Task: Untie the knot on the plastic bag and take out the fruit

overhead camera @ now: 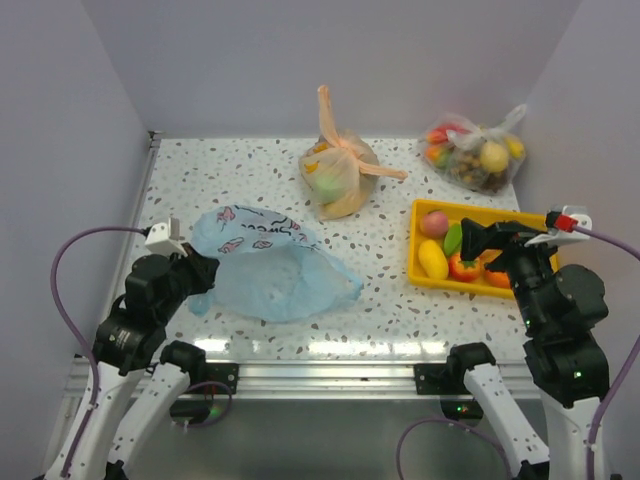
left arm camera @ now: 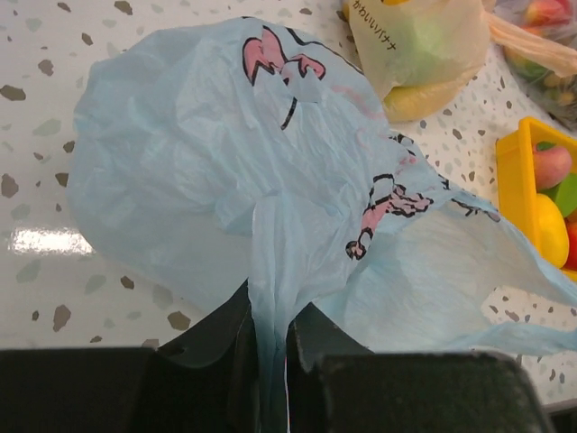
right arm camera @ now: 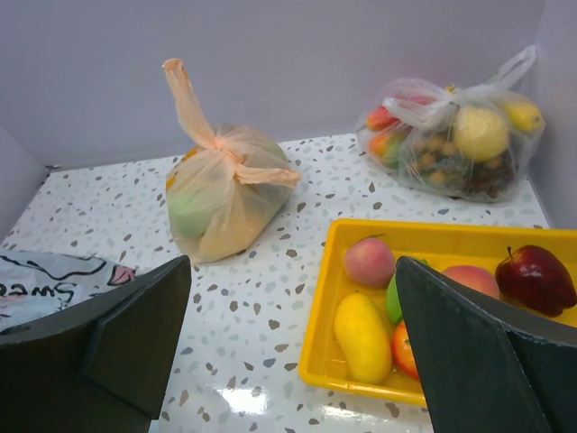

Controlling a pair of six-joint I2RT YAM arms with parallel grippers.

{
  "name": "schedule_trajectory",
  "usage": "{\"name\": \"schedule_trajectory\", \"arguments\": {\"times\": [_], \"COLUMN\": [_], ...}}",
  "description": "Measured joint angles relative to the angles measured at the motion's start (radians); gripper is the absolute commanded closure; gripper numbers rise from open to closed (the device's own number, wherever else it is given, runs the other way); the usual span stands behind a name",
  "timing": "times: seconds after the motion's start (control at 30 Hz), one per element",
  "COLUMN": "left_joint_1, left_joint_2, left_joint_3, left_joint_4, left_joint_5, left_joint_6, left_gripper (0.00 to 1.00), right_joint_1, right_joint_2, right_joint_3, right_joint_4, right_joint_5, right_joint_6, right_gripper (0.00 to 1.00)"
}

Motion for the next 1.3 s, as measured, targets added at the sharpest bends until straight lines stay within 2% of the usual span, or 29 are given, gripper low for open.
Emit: {"name": "schedule_trajectory", "arguments": {"times": [0.13, 0.17, 0.37, 0.47, 0.57, 0.93, 1.3], "left_joint_1": [0.000, 0.000, 0.000, 0.000, 0.000, 0.000, 0.000], "left_joint_2": [-0.032, -0.043, -0.103, -0.138, -0.180, -0.349, -0.407], "left_joint_3": [0.006, 0.010, 0.060, 0.095, 0.120, 0.172, 0.201], "left_joint_4": [-0.074, -0.089, -0.142, -0.159, -0.162, -0.148, -0.149], "left_joint_5": [-0.005, -0.009, -0.028, -0.057, -0.103, -0.233, -0.358], "left_joint_6": [-0.018, -0.023, -0.024, -0.015, 0.000, 0.006, -0.005], "left_gripper": [0.62, 0.53, 0.21, 0.09, 0.02, 0.00, 0.00], "right_joint_1": [0.021, 0.024, 0.028, 0.028, 0.029, 0.029, 0.029], "right_joint_2": [-0.047, -0.059, -0.161, -0.224, -0.273, -0.351, -0.398], "right_joint_3": [-0.033, -0.040, -0.084, -0.096, -0.098, -0.098, -0.101], "right_joint_4": [-0.027, -0.037, -0.066, -0.080, -0.089, -0.146, -0.168], "right_joint_5": [0.018, 0.027, 0.068, 0.089, 0.093, 0.105, 0.111], "right_joint_6": [-0.005, -0.005, -0.007, -0.011, -0.022, -0.049, -0.055], "right_gripper": [0.01, 0.01, 0.01, 0.01, 0.01, 0.01, 0.01]}}
